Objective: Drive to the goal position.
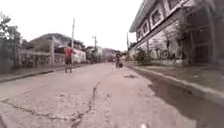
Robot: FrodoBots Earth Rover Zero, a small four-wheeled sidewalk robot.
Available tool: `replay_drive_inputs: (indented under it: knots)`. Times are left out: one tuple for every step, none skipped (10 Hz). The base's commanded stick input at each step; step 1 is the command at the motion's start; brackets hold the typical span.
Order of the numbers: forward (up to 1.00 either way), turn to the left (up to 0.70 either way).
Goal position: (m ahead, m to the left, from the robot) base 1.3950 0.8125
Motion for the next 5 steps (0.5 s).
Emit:
replay_drive_inputs:
  knots:
    - [1.00, 0.00]
    - [1.00, 0.00]
    - [1.00, 0.00]
    - [1.00, 0.00]
    - [1.00, 0.00]
